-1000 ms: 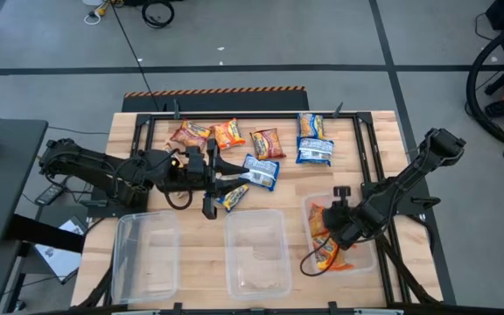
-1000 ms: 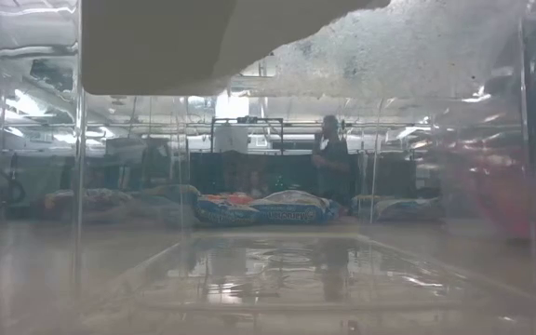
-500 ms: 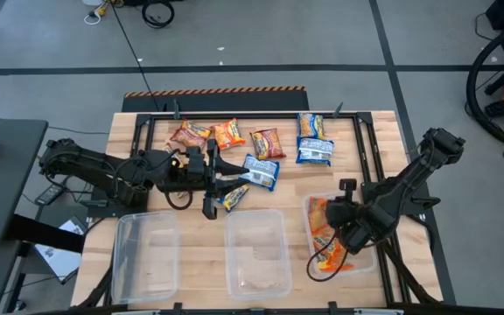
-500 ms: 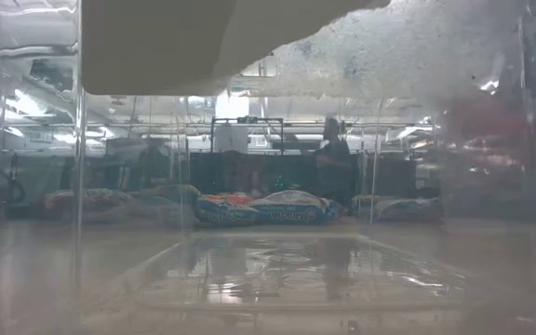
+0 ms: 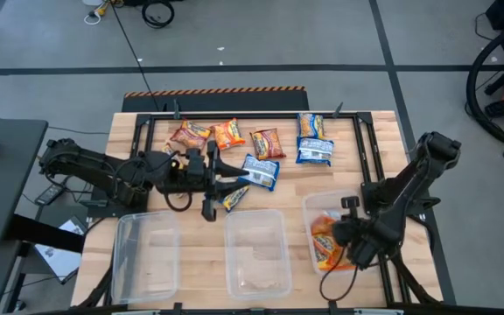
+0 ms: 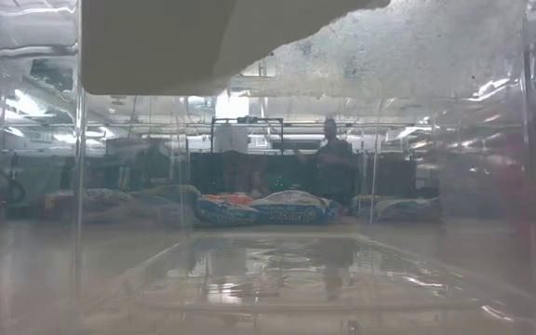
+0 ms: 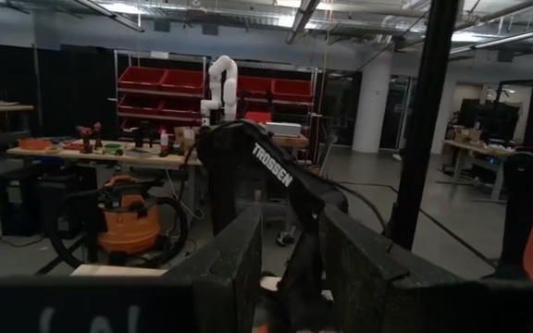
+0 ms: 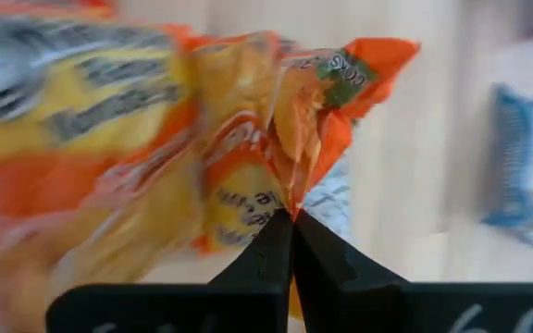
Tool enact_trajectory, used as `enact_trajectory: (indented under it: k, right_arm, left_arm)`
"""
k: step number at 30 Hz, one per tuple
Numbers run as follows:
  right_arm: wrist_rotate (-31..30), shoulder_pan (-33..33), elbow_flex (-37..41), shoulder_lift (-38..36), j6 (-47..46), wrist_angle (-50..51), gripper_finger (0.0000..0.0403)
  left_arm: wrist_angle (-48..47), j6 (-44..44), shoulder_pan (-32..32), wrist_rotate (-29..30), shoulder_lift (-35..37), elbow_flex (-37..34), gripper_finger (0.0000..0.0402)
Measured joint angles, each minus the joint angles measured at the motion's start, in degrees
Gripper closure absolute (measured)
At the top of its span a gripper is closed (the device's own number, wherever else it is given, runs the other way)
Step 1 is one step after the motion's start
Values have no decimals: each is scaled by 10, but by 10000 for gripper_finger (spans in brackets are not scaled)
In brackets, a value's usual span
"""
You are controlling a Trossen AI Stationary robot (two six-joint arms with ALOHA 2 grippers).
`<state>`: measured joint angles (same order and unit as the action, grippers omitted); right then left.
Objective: Sort Maruchan noodles
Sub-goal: Adjust the orange noodle pack on the right transparent bin
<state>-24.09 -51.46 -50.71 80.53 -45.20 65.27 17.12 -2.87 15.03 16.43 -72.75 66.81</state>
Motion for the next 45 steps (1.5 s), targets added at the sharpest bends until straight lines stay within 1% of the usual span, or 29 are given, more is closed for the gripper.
enact_trajectory:
  k: [5, 8, 13, 18, 21, 24, 29, 33, 40, 43, 45]
  right_arm:
    - [93, -3, -7, -45, 22, -40, 386]
    - [118, -3, -8, -70, 25, -83, 387]
    - [135, 4, -6, -81, 43, -138, 378]
    - [150, 19, 24, -75, 43, -180, 346]
    - [157, 29, 42, -73, 43, -182, 322]
    - [170, 33, 43, -74, 44, -181, 302]
    - [193, 33, 43, -74, 44, -181, 281]
    - [202, 33, 33, -75, 45, -177, 275]
    - [194, 39, 7, -76, 61, -155, 276]
    - [190, 47, -6, -76, 60, -128, 276]
    - [168, 55, -16, -76, 49, -96, 276]
  left_arm:
    - [0, 3, -1, 0, 0, 0, 285]
    - [0, 4, -1, 0, 0, 0, 285]
    - [0, 5, -1, 0, 0, 0, 285]
    - [0, 5, 0, 0, 0, 0, 285]
    - [0, 5, 0, 0, 0, 0, 285]
    - [0, 1, 0, 0, 0, 0, 285]
    - [0, -7, 0, 0, 0, 0, 285]
    - [0, -10, 0, 0, 0, 0, 285]
    - [0, -10, -1, 0, 0, 0, 285]
    - [0, -10, -1, 0, 0, 0, 285]
    - [0, -9, -1, 0, 0, 0, 285]
